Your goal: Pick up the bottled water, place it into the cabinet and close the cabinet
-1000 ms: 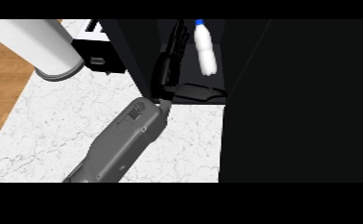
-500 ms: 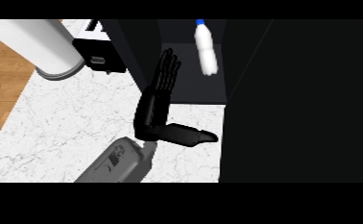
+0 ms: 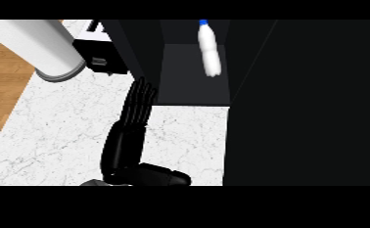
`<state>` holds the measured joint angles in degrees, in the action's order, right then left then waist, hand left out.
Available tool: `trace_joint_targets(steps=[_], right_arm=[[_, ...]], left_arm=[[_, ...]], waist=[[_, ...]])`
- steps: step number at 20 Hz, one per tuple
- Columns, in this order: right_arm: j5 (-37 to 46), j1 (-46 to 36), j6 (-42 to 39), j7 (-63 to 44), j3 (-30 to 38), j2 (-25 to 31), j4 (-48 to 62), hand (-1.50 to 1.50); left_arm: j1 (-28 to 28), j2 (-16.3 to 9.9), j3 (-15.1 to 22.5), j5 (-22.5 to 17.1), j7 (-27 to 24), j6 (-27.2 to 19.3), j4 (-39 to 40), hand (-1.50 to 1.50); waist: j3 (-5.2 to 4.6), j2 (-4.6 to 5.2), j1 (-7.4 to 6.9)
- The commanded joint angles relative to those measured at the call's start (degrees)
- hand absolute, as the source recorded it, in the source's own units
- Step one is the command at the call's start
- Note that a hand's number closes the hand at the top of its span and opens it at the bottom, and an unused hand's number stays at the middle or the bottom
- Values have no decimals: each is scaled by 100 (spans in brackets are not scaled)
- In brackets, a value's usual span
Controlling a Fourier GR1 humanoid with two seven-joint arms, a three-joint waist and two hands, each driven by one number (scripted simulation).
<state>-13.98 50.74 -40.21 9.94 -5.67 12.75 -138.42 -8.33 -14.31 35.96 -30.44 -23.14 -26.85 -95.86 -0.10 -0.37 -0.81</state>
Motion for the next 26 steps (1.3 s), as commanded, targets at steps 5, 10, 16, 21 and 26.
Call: trace_joint_targets(steps=[5,10,16,21,26], right_arm=[[1006,13,230,-983,-1347,-10,-1247,150],[1617,-161,462,-1310,-2350,-205,-1485,150],[2518,-945,855,-1943,-3563,-614,-1041,150],[2597,-1636,1120,-2346,-3989,-904,-978,150],[2739,-2422,1185,-2885,-4095,-1060,-870,150]], left_arm=[[902,-582,-150,15,-101,66,-905,-150],[1316,-801,-349,-154,-290,309,-1151,-150],[1636,-975,-586,-282,-424,520,-1369,-150],[1985,-1254,-804,-442,-514,789,-1420,-150],[2171,-1442,-1124,-687,-509,962,-1552,-150]], waist=[[-9,-1,17],[-24,-15,63],[-22,1,15],[-45,-22,-63],[-58,-43,-91]])
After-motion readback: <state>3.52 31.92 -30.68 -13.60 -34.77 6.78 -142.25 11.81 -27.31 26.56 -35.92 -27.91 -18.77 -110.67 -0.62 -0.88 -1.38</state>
